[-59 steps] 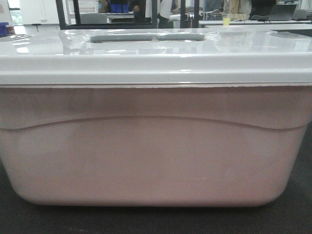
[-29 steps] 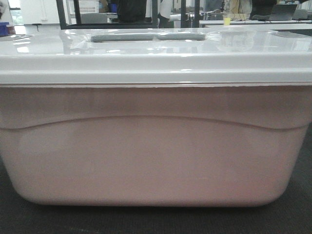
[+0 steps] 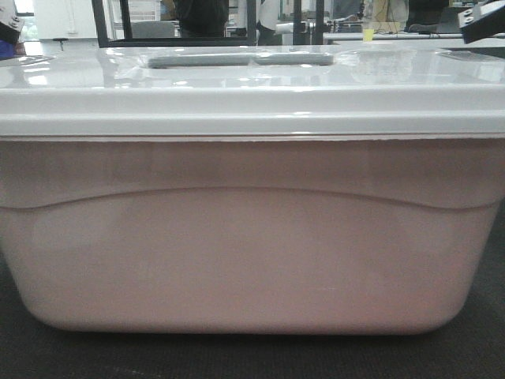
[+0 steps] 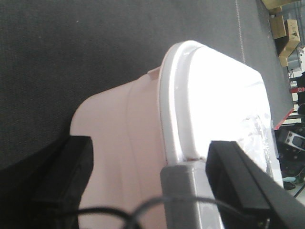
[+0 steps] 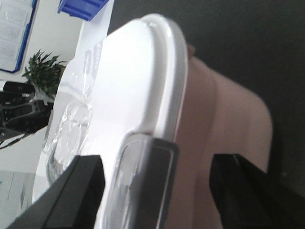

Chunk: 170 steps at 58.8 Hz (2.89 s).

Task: Grab white bin and place on right shelf
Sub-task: 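Close both grippers on the white lid rims at the bin's ends, then lift the pink bin off the table with both grippers, then hold the bin raised with both grippers while the base turns away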

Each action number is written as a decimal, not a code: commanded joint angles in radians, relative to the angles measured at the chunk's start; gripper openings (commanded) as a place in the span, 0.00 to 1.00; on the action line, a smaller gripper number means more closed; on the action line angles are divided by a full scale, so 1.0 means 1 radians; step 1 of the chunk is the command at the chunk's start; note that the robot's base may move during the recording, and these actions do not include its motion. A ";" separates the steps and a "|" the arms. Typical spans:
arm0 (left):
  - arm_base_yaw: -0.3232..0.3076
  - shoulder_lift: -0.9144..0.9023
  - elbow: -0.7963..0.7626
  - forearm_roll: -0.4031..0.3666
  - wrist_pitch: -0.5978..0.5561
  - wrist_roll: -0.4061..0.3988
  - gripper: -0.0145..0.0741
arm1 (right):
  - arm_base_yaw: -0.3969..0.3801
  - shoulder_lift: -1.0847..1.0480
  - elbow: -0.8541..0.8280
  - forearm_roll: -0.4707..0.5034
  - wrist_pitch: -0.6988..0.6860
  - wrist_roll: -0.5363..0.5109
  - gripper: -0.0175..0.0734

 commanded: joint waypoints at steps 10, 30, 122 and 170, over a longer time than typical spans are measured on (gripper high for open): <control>-0.056 -0.030 -0.021 -0.106 0.143 0.008 0.61 | 0.042 -0.022 -0.014 0.119 0.098 -0.028 0.81; -0.141 -0.030 -0.021 -0.122 0.143 0.004 0.61 | 0.081 -0.022 -0.014 0.128 0.103 -0.028 0.81; -0.312 -0.030 -0.241 -0.473 0.143 -0.005 0.02 | 0.140 -0.232 -0.174 0.506 0.160 0.056 0.26; -0.350 -0.084 -0.345 -0.474 0.143 -0.025 0.02 | 0.140 -0.264 -0.249 0.506 0.138 0.067 0.26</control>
